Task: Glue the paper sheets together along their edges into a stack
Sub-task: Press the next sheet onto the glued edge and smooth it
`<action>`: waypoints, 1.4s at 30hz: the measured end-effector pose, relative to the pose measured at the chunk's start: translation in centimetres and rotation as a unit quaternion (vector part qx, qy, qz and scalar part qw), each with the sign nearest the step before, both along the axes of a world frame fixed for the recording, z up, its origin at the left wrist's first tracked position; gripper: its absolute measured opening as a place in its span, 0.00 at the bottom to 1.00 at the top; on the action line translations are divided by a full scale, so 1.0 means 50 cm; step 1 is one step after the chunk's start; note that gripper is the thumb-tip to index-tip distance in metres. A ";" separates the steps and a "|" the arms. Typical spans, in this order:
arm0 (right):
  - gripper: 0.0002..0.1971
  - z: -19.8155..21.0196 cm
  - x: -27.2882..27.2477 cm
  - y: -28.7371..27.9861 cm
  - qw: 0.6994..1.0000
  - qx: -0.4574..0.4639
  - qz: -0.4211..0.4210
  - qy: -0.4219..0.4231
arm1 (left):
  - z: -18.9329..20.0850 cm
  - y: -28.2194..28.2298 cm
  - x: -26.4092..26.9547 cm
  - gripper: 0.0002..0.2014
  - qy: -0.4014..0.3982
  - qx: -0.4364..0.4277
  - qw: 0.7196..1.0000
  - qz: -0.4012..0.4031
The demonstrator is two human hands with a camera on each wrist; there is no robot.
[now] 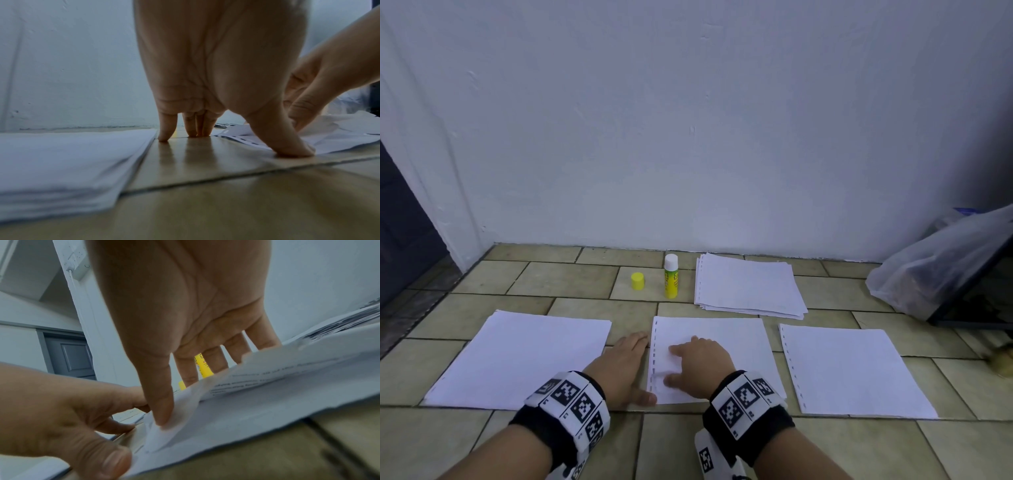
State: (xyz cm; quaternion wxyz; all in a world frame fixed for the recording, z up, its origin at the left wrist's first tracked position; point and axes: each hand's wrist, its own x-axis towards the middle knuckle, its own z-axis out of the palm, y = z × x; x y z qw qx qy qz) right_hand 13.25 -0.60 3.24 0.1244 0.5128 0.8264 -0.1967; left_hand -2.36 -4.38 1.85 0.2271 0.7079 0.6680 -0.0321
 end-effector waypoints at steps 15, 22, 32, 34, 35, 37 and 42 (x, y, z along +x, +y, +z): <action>0.24 0.009 -0.005 0.006 0.999 0.009 0.029 -0.023 | 0.010 -0.003 -0.011 0.61 0.010 -0.014 1.000 -0.018; 0.23 0.002 -0.009 0.000 1.000 0.028 -0.010 0.002 | 0.012 0.004 -0.021 0.59 0.000 -0.034 0.999 -0.022; 0.28 0.003 -0.010 -0.002 0.999 0.036 -0.006 -0.014 | 0.025 0.034 -0.003 0.47 0.019 -0.011 1.000 -0.009; 0.29 -0.001 -0.008 -0.002 0.999 0.036 -0.008 -0.006 | 0.023 0.043 0.006 0.55 0.039 -0.002 0.999 -0.011; 0.29 -0.003 -0.007 -0.002 0.999 0.036 -0.009 -0.001 | 0.022 0.048 0.009 0.58 0.050 -0.002 0.999 -0.014; 0.29 -0.006 -0.005 -0.001 0.999 0.036 -0.009 0.003 | 0.025 0.053 0.013 0.59 0.093 -0.013 0.995 -0.031; 0.30 -0.003 -0.003 0.011 0.999 0.030 -0.008 0.012 | 0.029 0.063 0.035 0.55 0.197 -0.021 0.979 -0.042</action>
